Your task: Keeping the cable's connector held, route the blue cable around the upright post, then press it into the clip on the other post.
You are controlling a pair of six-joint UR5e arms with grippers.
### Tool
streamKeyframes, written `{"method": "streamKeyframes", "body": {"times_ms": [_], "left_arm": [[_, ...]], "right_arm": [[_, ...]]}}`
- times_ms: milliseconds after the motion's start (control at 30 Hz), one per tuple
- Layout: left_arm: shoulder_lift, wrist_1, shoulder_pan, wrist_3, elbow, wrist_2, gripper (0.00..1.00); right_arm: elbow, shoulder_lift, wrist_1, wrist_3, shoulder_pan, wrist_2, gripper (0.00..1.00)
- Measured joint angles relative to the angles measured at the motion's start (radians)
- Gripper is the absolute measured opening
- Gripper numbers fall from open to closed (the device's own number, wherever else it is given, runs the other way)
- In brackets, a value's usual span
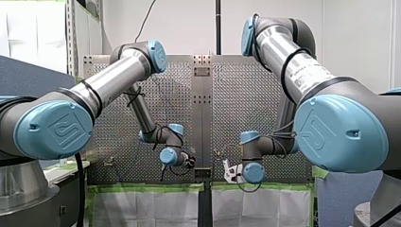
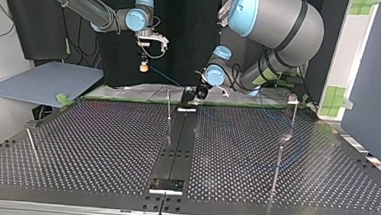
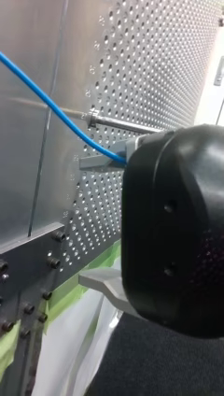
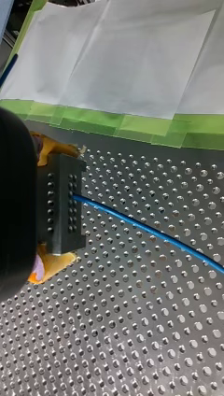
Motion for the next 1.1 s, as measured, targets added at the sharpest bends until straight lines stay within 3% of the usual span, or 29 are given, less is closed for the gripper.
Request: {"method": "streamKeyframes", "body": {"times_ms": [433, 733, 1100], "left_arm": [[0.009, 0.025, -0.003, 0.010, -0.024, 0.046, 1.00], [0.034, 0.048, -0.010, 0.037, -0.057, 0.051, 1.00], [0.038, 0.033, 0.015, 0.036, -0.060, 0.013, 1.00]], "right_arm": [[-0.003, 0.000, 0.000, -0.012, 0.004, -0.006, 0.00], [-0.010, 0.000, 0.003, -0.019, 0.002, -0.006, 0.00], [-0.011, 0.000, 0.031, -0.013, -0.009, 0.042, 0.00]]}}
